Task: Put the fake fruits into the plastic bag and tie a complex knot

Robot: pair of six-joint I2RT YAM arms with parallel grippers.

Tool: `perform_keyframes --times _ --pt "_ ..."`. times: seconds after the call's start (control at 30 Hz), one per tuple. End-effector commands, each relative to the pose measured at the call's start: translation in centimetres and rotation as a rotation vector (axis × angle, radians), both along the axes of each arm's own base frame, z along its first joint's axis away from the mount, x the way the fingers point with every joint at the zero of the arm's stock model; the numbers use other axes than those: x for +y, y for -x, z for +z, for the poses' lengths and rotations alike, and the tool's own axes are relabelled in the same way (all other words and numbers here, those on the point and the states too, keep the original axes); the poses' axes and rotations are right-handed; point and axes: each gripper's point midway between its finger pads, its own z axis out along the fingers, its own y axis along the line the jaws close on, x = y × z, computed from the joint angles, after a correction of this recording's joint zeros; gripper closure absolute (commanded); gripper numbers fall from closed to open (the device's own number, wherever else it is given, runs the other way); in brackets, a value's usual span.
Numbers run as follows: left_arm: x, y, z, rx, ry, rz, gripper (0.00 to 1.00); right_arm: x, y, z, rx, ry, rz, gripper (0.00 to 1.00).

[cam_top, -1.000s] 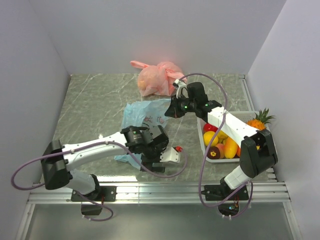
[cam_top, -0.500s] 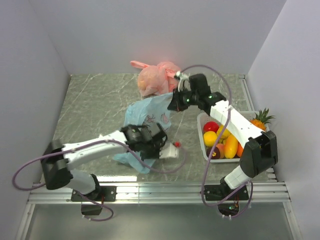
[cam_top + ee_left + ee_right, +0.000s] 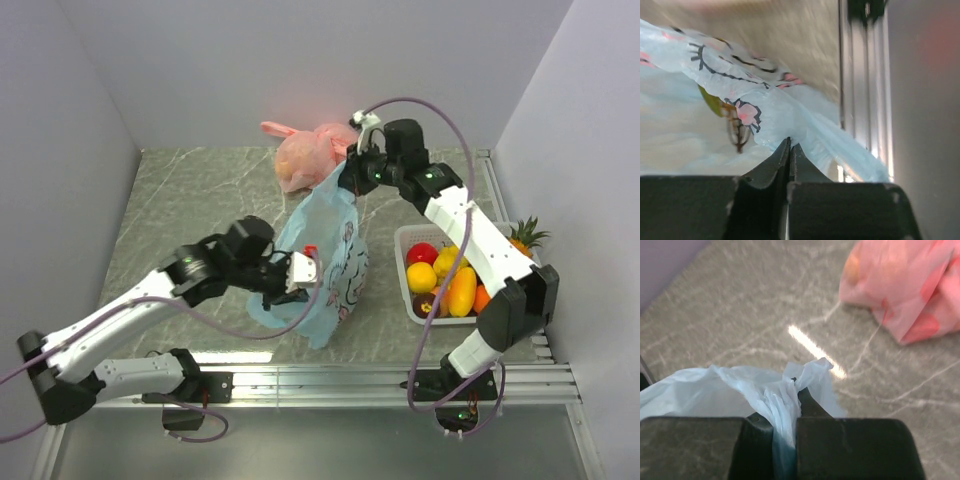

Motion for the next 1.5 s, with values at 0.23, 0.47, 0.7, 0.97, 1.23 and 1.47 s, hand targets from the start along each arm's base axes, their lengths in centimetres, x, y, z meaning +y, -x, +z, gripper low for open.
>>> perform_keyframes --times 0.23,0.47,0.7,0.97,1.23,1.47 --pt "-1.3 -1.6 -1.1 0.077 0.001 0.096 0.37 1.0 1.0 -5.8 0.109 0.101 0.028 1.00" --pt "1.9 -10.5 4.9 0.132 0.160 0.579 0.08 1.8 1.8 -3.9 0.076 0.051 0.081 1.00" --pt "6.3 -16.2 -1.9 0.355 0.047 0.910 0.01 2.1 2.2 -3.1 0.050 0.040 0.114 1.00" --pt "5.6 -17.1 -5.7 0.490 0.062 0.868 0.01 2.6 3.3 -1.8 0.013 0.005 0.182 1.00" --pt "4.3 -15.9 -2.7 0.634 0.173 0.831 1.00 0.8 3.2 -1.6 0.030 0.053 0.139 0.33" --pt "5.0 -15.5 -3.1 0.689 0.175 0.913 1.00 -3.5 4.6 0.4 0.056 0.047 0.082 0.18"
